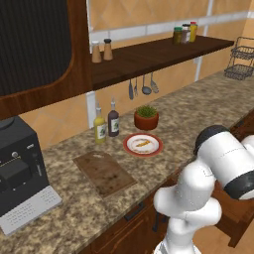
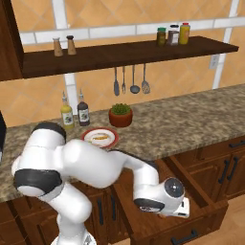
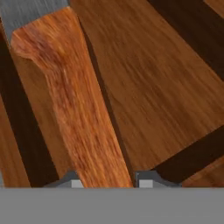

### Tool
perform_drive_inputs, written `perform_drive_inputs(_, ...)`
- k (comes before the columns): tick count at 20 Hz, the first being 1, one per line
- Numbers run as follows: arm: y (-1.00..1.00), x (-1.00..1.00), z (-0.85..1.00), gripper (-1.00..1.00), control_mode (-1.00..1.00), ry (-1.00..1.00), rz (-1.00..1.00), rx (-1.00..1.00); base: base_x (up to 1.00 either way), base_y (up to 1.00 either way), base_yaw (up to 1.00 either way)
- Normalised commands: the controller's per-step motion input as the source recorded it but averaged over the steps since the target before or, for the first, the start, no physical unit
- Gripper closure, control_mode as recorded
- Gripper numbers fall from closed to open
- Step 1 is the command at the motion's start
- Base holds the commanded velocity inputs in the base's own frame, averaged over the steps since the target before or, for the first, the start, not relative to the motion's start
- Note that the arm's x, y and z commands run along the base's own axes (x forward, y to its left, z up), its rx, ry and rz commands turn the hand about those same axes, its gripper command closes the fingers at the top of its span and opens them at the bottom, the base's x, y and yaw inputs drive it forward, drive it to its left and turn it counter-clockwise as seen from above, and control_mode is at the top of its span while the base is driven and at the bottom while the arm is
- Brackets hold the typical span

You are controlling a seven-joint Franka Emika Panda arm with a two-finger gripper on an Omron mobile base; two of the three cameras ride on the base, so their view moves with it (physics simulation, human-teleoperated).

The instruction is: Pick up the knife from the drawer and place it on the cutting board. Then place the meat from the plate to the cutting board.

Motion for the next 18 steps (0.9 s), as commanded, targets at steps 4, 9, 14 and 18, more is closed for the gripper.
perform_drive_inputs(4,0.38,-0.26,1.00,1.00,-1.00,-0.05,0.01,-0.11,0.00,0.00,0.00)
perform_drive_inputs(9,0.88,0.14,1.00,1.00,-1.00,0.02,0.13,-0.12,0.00,0.00,0.00)
perform_drive_inputs(14,1.00,0.85,1.00,1.00,-1.00,0.08,0.32,-0.05,0.00,0.00,0.00)
perform_drive_inputs(18,0.99,0.88,0.95,1.00,-1.00,0.01,0.43,0.00,0.00,0.00,0.00)
